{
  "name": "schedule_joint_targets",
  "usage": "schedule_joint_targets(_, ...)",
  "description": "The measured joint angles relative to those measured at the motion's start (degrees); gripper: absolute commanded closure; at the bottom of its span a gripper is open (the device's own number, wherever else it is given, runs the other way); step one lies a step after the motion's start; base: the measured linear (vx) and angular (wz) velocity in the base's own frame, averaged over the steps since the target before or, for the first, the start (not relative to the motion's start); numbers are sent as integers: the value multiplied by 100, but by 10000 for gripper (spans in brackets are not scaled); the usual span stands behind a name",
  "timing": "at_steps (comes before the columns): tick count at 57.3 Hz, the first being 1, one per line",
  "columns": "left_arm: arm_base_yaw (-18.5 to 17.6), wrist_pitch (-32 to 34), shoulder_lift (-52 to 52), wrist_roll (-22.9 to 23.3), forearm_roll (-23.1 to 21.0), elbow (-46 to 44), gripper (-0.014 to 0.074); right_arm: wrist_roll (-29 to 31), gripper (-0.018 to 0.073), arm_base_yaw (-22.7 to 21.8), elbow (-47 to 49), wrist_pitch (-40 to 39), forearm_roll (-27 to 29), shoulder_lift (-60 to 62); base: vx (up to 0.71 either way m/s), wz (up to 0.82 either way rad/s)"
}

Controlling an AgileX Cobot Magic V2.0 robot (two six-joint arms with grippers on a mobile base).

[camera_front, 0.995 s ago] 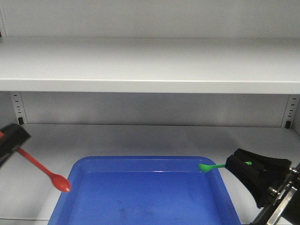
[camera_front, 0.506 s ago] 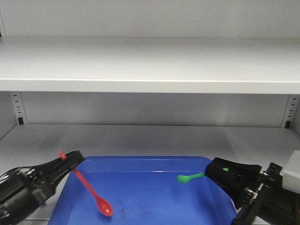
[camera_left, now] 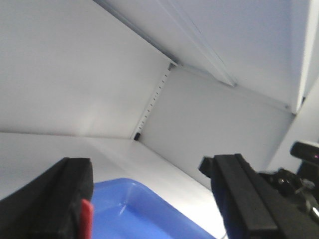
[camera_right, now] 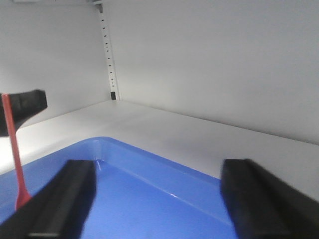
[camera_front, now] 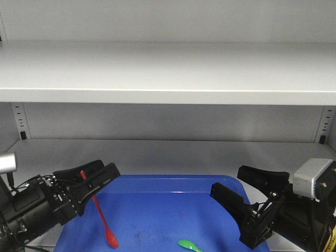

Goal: Sort red and green spoons into left cabinet

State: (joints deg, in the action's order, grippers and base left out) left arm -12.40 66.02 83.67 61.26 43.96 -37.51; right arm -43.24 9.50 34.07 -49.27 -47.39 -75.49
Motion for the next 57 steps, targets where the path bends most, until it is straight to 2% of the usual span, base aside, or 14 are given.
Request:
schedule_joint_targets(4, -4, 0, 0, -83, 34, 0, -2, 0, -85, 0, 0, 0, 29, 0, 0, 0)
schedule_joint_targets(9, -4, -11, 0, -412, 34, 0, 16, 0, -71, 0, 0, 0, 34, 0, 0, 0)
schedule_joint_targets(22, -4, -10, 0, -1988, 69, 0, 21, 0, -19, 0, 0, -6, 34, 0, 0, 0)
schedule_joint_targets(28, -4, -10, 0, -2396, 81, 0, 21, 0, -13, 0, 0, -6, 34, 0, 0, 0)
schedule_joint_targets(36, -4, 2, 0, -2518, 43, 0, 21, 0, -13, 0, 0, -6, 34, 0, 0, 0)
schedule_joint_targets(46, -4, 2, 0, -2517, -300, 0, 21, 0, -13, 0, 0, -6, 34, 0, 0, 0)
schedule_joint_targets(57, -4, 2, 0, -1880, -268, 0, 21, 0, -13, 0, 0, -6, 34, 0, 0, 0)
